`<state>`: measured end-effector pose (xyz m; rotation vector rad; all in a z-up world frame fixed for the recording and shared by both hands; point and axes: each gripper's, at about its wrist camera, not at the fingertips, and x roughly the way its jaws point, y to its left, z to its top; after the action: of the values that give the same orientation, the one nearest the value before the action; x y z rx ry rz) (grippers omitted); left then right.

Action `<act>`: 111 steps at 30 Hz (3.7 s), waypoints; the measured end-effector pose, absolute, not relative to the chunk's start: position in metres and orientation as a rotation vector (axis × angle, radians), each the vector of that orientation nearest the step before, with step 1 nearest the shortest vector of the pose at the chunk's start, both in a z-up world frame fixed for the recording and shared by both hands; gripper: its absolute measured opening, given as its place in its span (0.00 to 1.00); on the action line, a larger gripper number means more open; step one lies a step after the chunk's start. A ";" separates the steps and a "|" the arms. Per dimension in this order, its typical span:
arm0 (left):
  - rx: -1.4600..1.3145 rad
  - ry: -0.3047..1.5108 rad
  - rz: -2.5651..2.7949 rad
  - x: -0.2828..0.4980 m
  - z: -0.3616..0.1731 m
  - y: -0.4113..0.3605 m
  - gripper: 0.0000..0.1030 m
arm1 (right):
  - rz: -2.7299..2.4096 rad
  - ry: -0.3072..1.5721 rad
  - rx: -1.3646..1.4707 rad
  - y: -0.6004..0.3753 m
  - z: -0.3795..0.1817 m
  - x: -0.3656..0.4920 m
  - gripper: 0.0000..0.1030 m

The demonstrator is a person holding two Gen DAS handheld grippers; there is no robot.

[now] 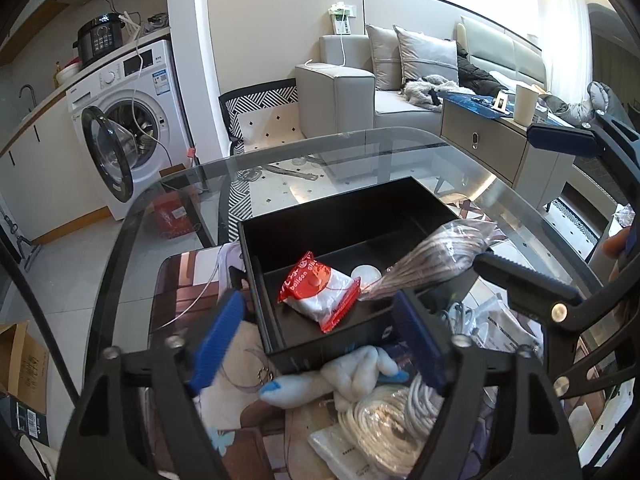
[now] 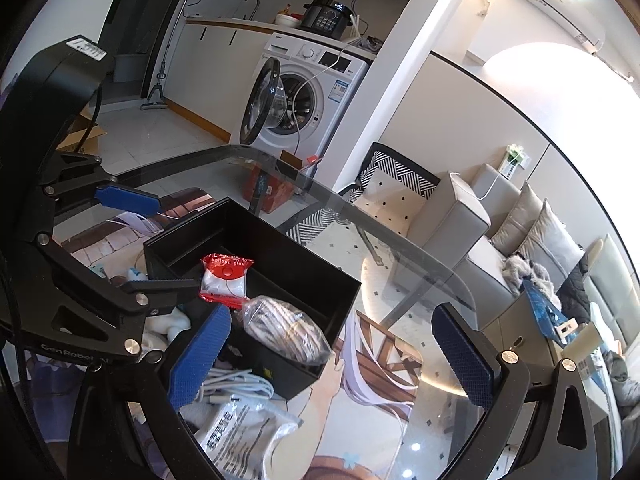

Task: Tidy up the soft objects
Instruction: 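Withdraw both open tools from the black box back over the pile, then lower right tool onto the white printed medicine sachet and close on it, then lift the sachet with right tool while left tool grasps the bagged coiled white rope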

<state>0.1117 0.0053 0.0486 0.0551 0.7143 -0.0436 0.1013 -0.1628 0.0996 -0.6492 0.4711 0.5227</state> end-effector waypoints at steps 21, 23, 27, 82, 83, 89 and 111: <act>0.018 0.660 -0.016 0.052 0.044 0.012 1.00 | 0.520 0.548 -0.396 -0.227 0.086 0.057 0.99; 0.013 0.657 -0.011 0.049 0.042 0.014 1.00 | 0.532 0.567 -0.356 -0.232 0.083 0.057 0.99; -0.004 0.657 -0.006 0.044 0.037 0.019 1.00 | 0.548 0.577 -0.340 -0.231 0.080 0.058 0.99; -0.037 0.745 -0.076 0.050 0.010 0.020 1.00 | 0.617 0.904 -0.305 -0.213 0.004 0.105 0.84; -0.036 0.746 -0.077 0.050 0.010 0.019 1.00 | 0.619 0.903 -0.300 -0.213 0.004 0.106 0.82; -0.029 0.753 -0.087 0.050 0.009 0.015 1.00 | 0.680 0.921 -0.258 -0.212 0.004 0.105 0.63; -0.019 0.761 -0.102 0.049 0.008 0.009 1.00 | 0.703 0.900 -0.197 -0.240 0.014 0.098 0.36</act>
<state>0.0489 0.0088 0.0076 -0.0191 0.7610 -0.1017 0.0982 -0.2396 0.0142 -0.1965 0.9002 0.7033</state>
